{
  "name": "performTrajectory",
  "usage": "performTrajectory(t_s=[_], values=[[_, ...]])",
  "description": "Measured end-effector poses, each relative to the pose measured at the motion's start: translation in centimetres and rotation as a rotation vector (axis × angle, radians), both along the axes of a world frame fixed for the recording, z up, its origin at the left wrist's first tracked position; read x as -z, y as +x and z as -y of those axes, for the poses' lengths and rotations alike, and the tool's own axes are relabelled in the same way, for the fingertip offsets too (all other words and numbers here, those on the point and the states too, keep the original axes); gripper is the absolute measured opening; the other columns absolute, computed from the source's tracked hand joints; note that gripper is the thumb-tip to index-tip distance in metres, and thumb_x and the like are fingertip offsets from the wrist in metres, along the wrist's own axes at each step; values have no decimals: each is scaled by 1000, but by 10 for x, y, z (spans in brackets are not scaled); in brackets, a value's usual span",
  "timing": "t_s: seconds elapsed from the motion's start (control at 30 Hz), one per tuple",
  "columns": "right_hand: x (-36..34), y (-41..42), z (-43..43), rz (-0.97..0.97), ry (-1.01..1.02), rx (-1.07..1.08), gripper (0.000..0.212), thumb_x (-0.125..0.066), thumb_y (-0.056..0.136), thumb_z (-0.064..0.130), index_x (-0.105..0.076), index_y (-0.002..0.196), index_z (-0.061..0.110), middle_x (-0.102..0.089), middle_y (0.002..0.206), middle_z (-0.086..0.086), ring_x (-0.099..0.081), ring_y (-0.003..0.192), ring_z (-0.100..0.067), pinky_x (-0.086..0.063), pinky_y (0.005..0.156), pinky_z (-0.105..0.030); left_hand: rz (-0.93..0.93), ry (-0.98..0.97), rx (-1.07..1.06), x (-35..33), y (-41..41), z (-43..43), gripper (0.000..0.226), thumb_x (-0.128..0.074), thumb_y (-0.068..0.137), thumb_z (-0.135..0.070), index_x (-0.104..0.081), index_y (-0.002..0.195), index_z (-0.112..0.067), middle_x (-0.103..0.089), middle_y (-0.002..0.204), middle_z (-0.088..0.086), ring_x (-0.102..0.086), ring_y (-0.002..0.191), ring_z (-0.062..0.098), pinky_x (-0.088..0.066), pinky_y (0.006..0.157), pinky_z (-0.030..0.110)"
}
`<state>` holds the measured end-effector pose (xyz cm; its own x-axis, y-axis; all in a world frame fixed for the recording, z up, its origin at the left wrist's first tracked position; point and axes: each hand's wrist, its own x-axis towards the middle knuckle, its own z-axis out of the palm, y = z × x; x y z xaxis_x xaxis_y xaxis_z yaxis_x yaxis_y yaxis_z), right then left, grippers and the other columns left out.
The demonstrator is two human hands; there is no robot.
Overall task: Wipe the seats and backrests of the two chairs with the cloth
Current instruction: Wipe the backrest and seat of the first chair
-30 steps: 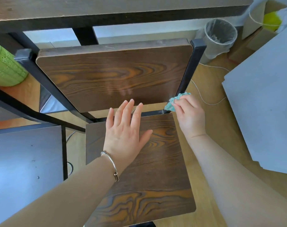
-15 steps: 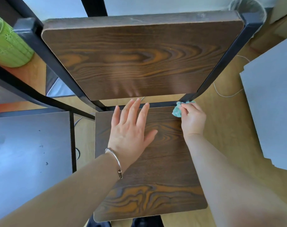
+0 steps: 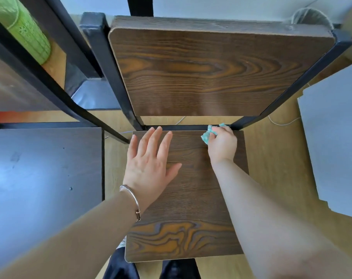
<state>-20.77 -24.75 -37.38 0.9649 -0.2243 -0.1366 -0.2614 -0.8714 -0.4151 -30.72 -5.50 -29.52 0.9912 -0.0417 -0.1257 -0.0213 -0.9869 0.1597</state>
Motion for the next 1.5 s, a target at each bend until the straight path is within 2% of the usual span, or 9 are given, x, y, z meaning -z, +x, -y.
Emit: performTrajectory(t_s=[0.23,0.67,0.77,0.9,1.03,1.17,1.3,1.4,1.5], values=[[1,-12,-68,-29,35,-96,27,-59,97,14,-69,121,10,-63,127,-6,-61,114,-19,-51,91,-28,25,-3,-110,-3,-11,-41,75,-53,87,-57,-36,146,-14,-40,149,13,-33,141,30,-26,112,58],[4,-33,-154,-26,104,-166,27,-63,95,15,-70,121,13,-63,126,-3,-60,114,-18,-51,92,-27,-34,13,-259,-1,-51,-120,73,-35,92,-61,-25,150,-19,-30,156,10,-21,146,29,-17,117,57],[6,-38,-169,-20,135,-182,26,-62,95,13,-70,119,13,-63,125,-2,-60,113,-18,-47,90,-23,-36,9,-277,1,-60,-131,74,-31,91,-62,-25,151,-18,-30,155,10,-22,145,30,-17,117,58],[8,-46,-179,-15,149,-203,26,-62,94,11,-71,119,12,-61,128,-3,-59,115,-20,-50,94,-28,-40,8,-290,2,-69,-143,74,-32,92,-64,-23,151,-19,-29,156,10,-21,146,30,-17,117,58],[8,-56,-183,8,141,-258,26,-64,93,10,-71,117,10,-63,126,-5,-60,114,-20,-45,94,-22,-27,1,-296,2,-75,-150,75,-36,91,-63,-26,150,-17,-32,155,12,-23,145,30,-18,116,58],[10,-76,-189,-16,173,-321,26,-64,93,11,-71,118,11,-63,125,-3,-61,114,-19,-49,98,-26,-22,-1,-296,0,-80,-152,75,-36,91,-63,-27,150,-17,-32,154,12,-24,145,30,-19,115,58],[10,-96,-191,-59,212,-326,21,-69,91,20,-71,110,13,-63,119,-1,-61,103,-15,-50,86,-22,-6,-5,-283,-2,-86,-152,75,-37,91,-63,-28,149,-17,-34,153,12,-25,144,30,-21,115,58],[15,-117,-191,-81,185,-396,10,-70,89,21,-71,95,12,-64,107,0,-61,90,-16,-54,80,-30,2,-11,-280,-4,-91,-154,75,-36,91,-63,-30,149,-16,-35,153,12,-26,144,31,-21,115,59],[17,-144,-192,-173,109,-498,11,-67,88,21,-71,88,11,-64,103,-2,-61,86,-22,-51,77,-33,-6,-16,-275,-9,-95,-157,76,-37,90,-62,-29,149,-15,-34,153,13,-25,144,31,-21,114,59]])
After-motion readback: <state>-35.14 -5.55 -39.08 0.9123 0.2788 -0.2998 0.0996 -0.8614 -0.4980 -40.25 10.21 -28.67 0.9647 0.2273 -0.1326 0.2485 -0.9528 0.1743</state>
